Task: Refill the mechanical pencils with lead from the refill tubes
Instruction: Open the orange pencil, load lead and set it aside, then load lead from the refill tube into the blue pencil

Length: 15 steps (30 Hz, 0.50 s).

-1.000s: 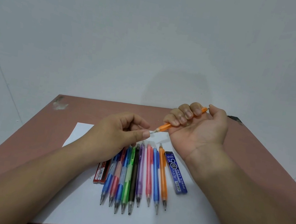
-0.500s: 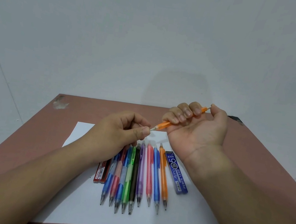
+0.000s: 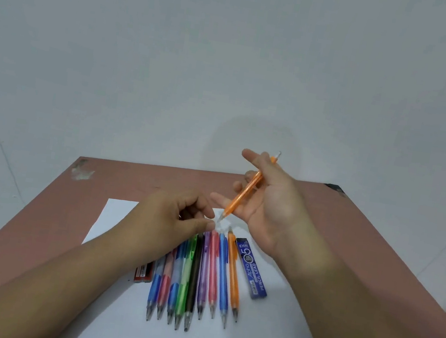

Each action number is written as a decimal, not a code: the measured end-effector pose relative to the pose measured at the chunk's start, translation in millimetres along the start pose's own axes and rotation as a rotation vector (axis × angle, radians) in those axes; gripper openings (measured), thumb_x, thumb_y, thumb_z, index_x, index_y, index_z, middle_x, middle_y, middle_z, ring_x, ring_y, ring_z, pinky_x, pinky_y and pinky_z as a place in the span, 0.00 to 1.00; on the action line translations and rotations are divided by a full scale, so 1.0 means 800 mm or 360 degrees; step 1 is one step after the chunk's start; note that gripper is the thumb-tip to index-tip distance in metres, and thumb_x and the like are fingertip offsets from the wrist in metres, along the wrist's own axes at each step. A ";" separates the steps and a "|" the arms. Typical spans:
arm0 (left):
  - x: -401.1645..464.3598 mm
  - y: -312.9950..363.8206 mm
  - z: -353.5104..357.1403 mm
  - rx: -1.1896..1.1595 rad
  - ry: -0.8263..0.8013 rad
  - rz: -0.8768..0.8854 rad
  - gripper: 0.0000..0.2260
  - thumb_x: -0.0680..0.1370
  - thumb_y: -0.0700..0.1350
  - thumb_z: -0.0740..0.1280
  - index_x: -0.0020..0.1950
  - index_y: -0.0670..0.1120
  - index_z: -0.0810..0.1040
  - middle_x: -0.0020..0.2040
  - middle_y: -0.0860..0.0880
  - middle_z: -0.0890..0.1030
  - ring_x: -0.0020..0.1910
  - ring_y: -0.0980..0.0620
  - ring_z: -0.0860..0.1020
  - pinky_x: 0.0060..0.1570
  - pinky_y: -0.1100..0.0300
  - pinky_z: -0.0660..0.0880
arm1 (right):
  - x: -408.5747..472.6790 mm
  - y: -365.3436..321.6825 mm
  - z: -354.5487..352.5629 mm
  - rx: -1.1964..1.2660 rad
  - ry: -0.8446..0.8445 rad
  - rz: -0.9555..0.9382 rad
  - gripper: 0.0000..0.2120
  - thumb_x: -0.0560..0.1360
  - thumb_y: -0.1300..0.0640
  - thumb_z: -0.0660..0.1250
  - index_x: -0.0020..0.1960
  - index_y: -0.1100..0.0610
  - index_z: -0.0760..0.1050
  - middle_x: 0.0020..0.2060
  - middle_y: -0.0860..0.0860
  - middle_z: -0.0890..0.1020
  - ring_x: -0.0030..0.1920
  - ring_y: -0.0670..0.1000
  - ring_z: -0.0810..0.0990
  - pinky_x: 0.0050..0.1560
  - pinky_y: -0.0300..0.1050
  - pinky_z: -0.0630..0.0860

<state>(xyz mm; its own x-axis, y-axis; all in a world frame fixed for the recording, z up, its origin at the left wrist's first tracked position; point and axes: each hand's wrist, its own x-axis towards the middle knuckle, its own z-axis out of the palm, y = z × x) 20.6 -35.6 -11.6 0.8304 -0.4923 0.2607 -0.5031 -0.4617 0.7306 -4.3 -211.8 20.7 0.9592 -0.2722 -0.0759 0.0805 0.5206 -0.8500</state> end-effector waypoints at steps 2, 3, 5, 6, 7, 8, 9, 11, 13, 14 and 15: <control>-0.002 0.003 -0.002 0.0044 0.0002 0.0042 0.03 0.76 0.50 0.73 0.44 0.57 0.81 0.43 0.65 0.81 0.42 0.64 0.79 0.38 0.71 0.75 | -0.005 -0.005 0.002 -0.0358 0.0027 -0.0015 0.14 0.84 0.49 0.63 0.66 0.53 0.76 0.43 0.54 0.70 0.36 0.50 0.77 0.49 0.63 0.84; -0.003 0.004 -0.003 0.0069 -0.0003 0.0059 0.03 0.76 0.50 0.73 0.44 0.57 0.81 0.43 0.65 0.81 0.43 0.64 0.79 0.39 0.72 0.74 | -0.006 -0.006 0.001 -0.0492 0.0051 -0.0031 0.15 0.83 0.49 0.65 0.68 0.52 0.75 0.40 0.54 0.72 0.32 0.48 0.78 0.51 0.61 0.84; -0.004 0.005 -0.003 0.0111 -0.0024 0.0080 0.03 0.78 0.50 0.71 0.44 0.57 0.81 0.45 0.67 0.80 0.45 0.66 0.79 0.40 0.72 0.75 | -0.008 -0.007 -0.001 -0.0693 0.0102 -0.0117 0.19 0.80 0.52 0.69 0.70 0.53 0.73 0.36 0.52 0.75 0.30 0.47 0.77 0.49 0.55 0.85; -0.005 0.006 -0.004 0.0118 -0.0030 0.0078 0.02 0.78 0.52 0.70 0.45 0.57 0.80 0.45 0.67 0.80 0.45 0.66 0.79 0.40 0.72 0.75 | -0.007 -0.008 -0.004 -0.0822 0.0138 -0.0171 0.22 0.78 0.53 0.73 0.70 0.53 0.73 0.36 0.52 0.77 0.32 0.47 0.79 0.48 0.55 0.85; -0.006 0.007 -0.004 0.0121 -0.0035 0.0074 0.02 0.78 0.53 0.70 0.46 0.58 0.80 0.46 0.68 0.80 0.46 0.67 0.79 0.39 0.71 0.76 | -0.007 -0.010 -0.008 -0.0977 0.0180 -0.0223 0.24 0.75 0.52 0.76 0.68 0.52 0.74 0.38 0.51 0.80 0.36 0.48 0.81 0.49 0.56 0.85; -0.007 0.008 -0.005 0.0124 -0.0035 0.0081 0.02 0.78 0.55 0.69 0.47 0.59 0.80 0.46 0.67 0.81 0.46 0.66 0.79 0.39 0.70 0.76 | -0.008 -0.013 -0.013 -0.1144 0.0220 -0.0268 0.24 0.72 0.50 0.78 0.65 0.51 0.76 0.42 0.50 0.82 0.40 0.49 0.83 0.49 0.57 0.85; -0.008 0.010 -0.004 0.0123 -0.0031 0.0101 0.03 0.78 0.56 0.68 0.48 0.59 0.80 0.45 0.66 0.81 0.47 0.66 0.79 0.40 0.69 0.76 | -0.010 -0.017 -0.019 -0.1301 0.0259 -0.0307 0.23 0.70 0.48 0.80 0.61 0.49 0.77 0.46 0.49 0.83 0.45 0.49 0.84 0.50 0.57 0.84; -0.008 0.017 -0.002 0.0112 -0.0028 0.0140 0.03 0.77 0.56 0.68 0.49 0.59 0.80 0.45 0.64 0.81 0.48 0.66 0.79 0.42 0.70 0.74 | -0.017 -0.027 -0.033 -0.1526 0.0314 -0.0364 0.22 0.67 0.44 0.81 0.56 0.47 0.77 0.50 0.46 0.83 0.49 0.48 0.83 0.49 0.51 0.83; -0.009 0.029 0.003 0.0117 -0.0053 0.0156 0.04 0.78 0.56 0.69 0.51 0.60 0.80 0.47 0.64 0.81 0.49 0.68 0.77 0.42 0.73 0.72 | -0.028 -0.039 -0.050 -0.1602 0.0330 -0.0401 0.20 0.68 0.45 0.80 0.55 0.49 0.78 0.48 0.45 0.83 0.46 0.46 0.84 0.44 0.45 0.82; -0.009 0.035 0.006 0.0128 -0.0069 0.0169 0.05 0.77 0.57 0.69 0.52 0.60 0.80 0.48 0.64 0.81 0.50 0.69 0.76 0.42 0.75 0.71 | -0.032 -0.046 -0.060 -0.1629 0.0338 -0.0399 0.18 0.69 0.46 0.80 0.54 0.50 0.79 0.45 0.46 0.84 0.44 0.46 0.84 0.43 0.44 0.82; -0.008 0.042 0.011 0.0158 -0.0091 0.0189 0.06 0.77 0.58 0.69 0.53 0.61 0.80 0.50 0.65 0.80 0.51 0.70 0.75 0.43 0.76 0.71 | -0.036 -0.052 -0.070 -0.1647 0.0343 -0.0390 0.16 0.70 0.47 0.80 0.53 0.50 0.81 0.43 0.46 0.85 0.43 0.47 0.85 0.43 0.44 0.83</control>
<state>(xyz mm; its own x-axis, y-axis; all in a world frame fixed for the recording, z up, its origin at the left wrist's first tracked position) -3.7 -54.3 5.4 0.7501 -0.5878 0.3031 -0.6206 -0.4671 0.6299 -50.6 -271.1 29.3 0.8723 -0.4648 0.1516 -0.1010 -0.4747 -0.8743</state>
